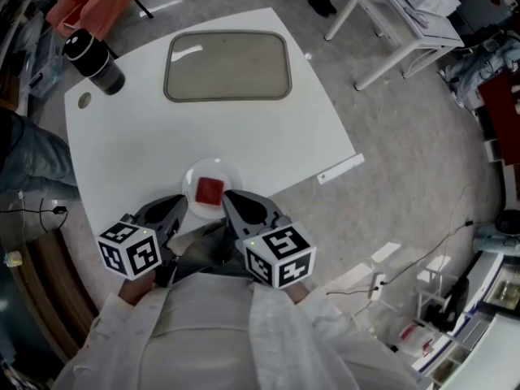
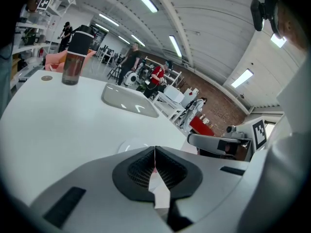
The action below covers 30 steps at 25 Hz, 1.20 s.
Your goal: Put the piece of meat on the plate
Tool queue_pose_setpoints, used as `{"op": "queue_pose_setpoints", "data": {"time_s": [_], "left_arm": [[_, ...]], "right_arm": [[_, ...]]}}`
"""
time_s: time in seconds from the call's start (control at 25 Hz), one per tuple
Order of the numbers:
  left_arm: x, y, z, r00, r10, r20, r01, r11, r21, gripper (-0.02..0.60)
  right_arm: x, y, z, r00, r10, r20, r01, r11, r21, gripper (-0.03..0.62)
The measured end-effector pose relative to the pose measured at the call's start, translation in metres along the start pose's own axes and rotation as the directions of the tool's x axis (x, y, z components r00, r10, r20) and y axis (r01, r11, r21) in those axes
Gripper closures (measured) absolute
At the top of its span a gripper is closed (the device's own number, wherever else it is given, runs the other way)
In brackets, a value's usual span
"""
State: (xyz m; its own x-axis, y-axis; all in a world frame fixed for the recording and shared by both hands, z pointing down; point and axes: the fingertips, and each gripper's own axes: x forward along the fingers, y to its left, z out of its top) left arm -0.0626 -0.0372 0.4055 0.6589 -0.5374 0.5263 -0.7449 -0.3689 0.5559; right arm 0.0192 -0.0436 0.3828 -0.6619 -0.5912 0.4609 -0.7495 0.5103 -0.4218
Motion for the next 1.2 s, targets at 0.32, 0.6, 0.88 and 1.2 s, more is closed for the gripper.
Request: {"op": "queue_pose_setpoints", "data": {"time_s": [0.32,0.6,0.88,1.2], "left_arm": [[0.002,0.024,-0.02,0.998,0.028,-0.053,-0.03,0.999,-0.038,0.571],[0.011,0.033,-0.039,0.994,0.033,-0.105,-0.04,0.997,-0.063,0.571],[0.014,0.046,-0.051,0.988,0.066,-0.137,-0.078,0.993,-0.083,0.571],[0.023,0.054,-0.068,0.982,0.076,-0.173,-0.1,0.986,-0.133,0.569]], "right_arm": [[0.002,-0.016,-0.026,0.997,-0.06,-0.055,0.062,0.997,0.043,0.579],[0.007,-0.026,-0.048,0.99,-0.089,-0.111,0.098,0.992,0.074,0.579],[0.009,-0.04,-0.064,0.98,-0.127,-0.152,0.144,0.984,0.105,0.579],[0.014,-0.049,-0.083,0.968,-0.149,-0.201,0.175,0.977,0.119,0.577]]}}
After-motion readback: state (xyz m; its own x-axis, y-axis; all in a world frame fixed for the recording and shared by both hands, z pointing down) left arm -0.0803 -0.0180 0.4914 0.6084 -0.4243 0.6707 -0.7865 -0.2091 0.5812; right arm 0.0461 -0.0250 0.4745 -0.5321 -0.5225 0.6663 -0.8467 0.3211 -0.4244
